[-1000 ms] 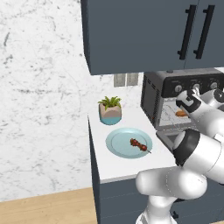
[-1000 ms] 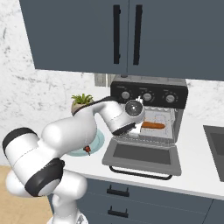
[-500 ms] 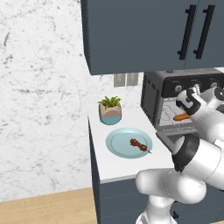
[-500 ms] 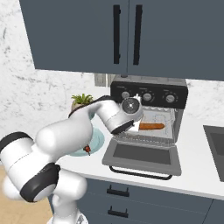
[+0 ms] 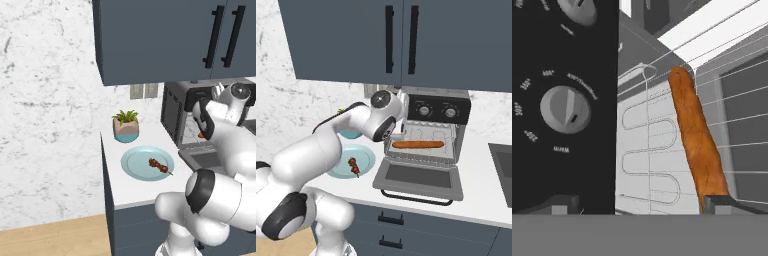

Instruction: Pick up the kebab skewer and baguette bread, and place them inside the toaster oven. Close the toaster oven door and start by setting the timer.

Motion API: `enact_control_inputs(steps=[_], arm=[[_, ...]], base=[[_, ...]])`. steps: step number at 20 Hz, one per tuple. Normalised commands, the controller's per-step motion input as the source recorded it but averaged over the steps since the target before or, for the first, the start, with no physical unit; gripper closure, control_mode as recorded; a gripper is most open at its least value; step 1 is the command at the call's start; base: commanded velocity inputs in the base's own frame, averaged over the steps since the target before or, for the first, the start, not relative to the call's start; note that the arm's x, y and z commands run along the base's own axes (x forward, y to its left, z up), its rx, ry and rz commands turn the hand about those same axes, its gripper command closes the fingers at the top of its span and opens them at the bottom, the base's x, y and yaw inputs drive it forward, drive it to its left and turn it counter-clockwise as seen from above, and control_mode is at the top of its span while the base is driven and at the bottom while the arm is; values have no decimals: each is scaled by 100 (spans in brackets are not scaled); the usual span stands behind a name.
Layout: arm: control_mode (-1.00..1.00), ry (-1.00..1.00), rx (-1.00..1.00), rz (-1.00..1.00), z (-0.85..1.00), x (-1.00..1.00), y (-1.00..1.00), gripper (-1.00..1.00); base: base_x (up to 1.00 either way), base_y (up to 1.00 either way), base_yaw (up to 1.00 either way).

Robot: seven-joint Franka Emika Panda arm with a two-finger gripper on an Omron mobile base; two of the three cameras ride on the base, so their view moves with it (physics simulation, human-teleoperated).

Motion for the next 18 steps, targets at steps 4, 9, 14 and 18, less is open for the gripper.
enact_control_inputs(steps=[4,9,14,18], arm=[[-100,15,-13,-9,59,-11,-8,-100],[-100,23,-12,-9,28,-57,-11,-100],[-100,15,-3,8,-22,-100,7,-100],[-100,23,0,40,-4,-96,50,-100]], base=[[0,0,0],[0,0,0],[0,0,0],[0,0,0]])
